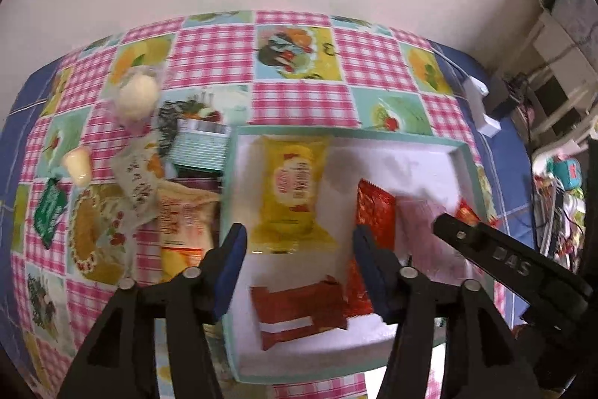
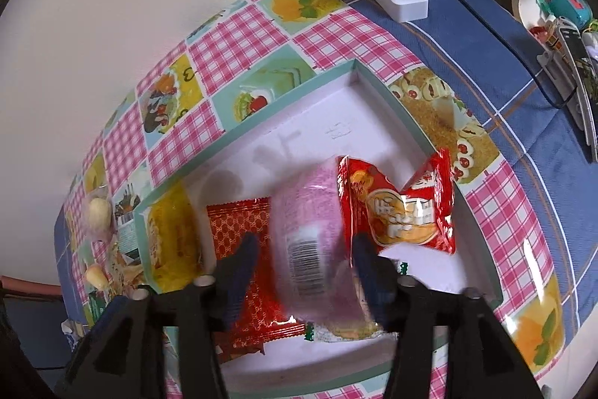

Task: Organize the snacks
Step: 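Lower both packs into the white tray and open both tools, then move the left tool to the green pack while the right tool approaches the cream roll pack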

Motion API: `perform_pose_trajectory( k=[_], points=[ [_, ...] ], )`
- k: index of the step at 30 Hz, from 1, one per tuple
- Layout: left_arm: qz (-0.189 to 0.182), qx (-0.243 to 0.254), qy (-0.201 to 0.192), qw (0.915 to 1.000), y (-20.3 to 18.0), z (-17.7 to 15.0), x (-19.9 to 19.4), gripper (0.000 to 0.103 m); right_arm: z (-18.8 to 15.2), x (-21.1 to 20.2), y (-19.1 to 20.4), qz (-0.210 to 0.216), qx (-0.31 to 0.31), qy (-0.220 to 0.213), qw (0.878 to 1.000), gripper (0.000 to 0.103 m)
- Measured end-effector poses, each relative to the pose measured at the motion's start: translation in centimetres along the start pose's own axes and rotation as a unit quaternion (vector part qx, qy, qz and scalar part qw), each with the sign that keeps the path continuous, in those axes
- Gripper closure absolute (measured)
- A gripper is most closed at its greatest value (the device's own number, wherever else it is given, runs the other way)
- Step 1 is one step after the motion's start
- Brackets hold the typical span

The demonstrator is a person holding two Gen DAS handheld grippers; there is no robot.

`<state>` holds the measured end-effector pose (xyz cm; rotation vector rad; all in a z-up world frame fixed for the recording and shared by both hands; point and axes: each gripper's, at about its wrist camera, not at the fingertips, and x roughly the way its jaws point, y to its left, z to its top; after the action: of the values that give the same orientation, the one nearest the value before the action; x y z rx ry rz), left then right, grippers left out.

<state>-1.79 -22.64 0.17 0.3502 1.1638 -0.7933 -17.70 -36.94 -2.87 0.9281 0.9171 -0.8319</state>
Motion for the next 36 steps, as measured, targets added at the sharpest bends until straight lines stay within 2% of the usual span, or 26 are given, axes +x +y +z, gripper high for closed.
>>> perform_pose_trajectory(
  k=[2, 5, 6, 7, 8, 13, 21, 29, 36],
  points=[
    [0.011, -0.012, -0.001, 0.9999, 0.8, 0.1, -0.1, 0.035, 0.0, -0.3, 0.5, -0.003, -0.010, -0.002, 1.000, 0.041],
    [0.032, -0.034, -0.007, 0.9989, 2.1, 0.3, -0.3, 0.031, -0.4, -0.5, 1.3, -0.006, -0.024, -0.004, 1.000, 0.036],
    [0.044, -0.041, -0.008, 0.9981, 2.7, 0.3, -0.3, 0.028, -0.5, -0.6, 1.7, -0.006, -0.029, -0.005, 1.000, 0.034],
    [0.052, -0.047, -0.010, 0.9975, 3.2, 0.4, -0.4, 0.015, -0.7, -0.7, 2.1, -0.007, -0.036, -0.006, 0.999, 0.032],
    [0.063, -0.054, -0.015, 0.9964, 3.7, 0.4, -0.6, 0.011, -0.8, -0.7, 2.4, -0.007, -0.041, -0.006, 0.999, 0.029],
    [0.096, -0.092, -0.027, 0.9908, 7.0, 0.6, -1.4, 0.010, -1.7, -0.6, 4.3, -0.002, -0.072, -0.006, 0.997, 0.016],
    [0.110, -0.144, -0.037, 0.9828, 11.5, 0.6, -2.5, 0.008, -3.1, -1.1, 7.1, -0.004, -0.117, -0.025, 0.993, 0.000],
    [0.129, -0.185, -0.044, 0.9733, 15.6, -0.1, -3.8, 0.007, -4.5, -1.5, 9.9, 0.001, -0.155, -0.036, 0.987, 0.000],
    [0.179, -0.206, -0.063, 0.9600, 18.5, -1.0, -5.6, 0.007, -7.0, -1.7, 14.3, 0.023, -0.215, -0.039, 0.976, 0.000]
  ],
)
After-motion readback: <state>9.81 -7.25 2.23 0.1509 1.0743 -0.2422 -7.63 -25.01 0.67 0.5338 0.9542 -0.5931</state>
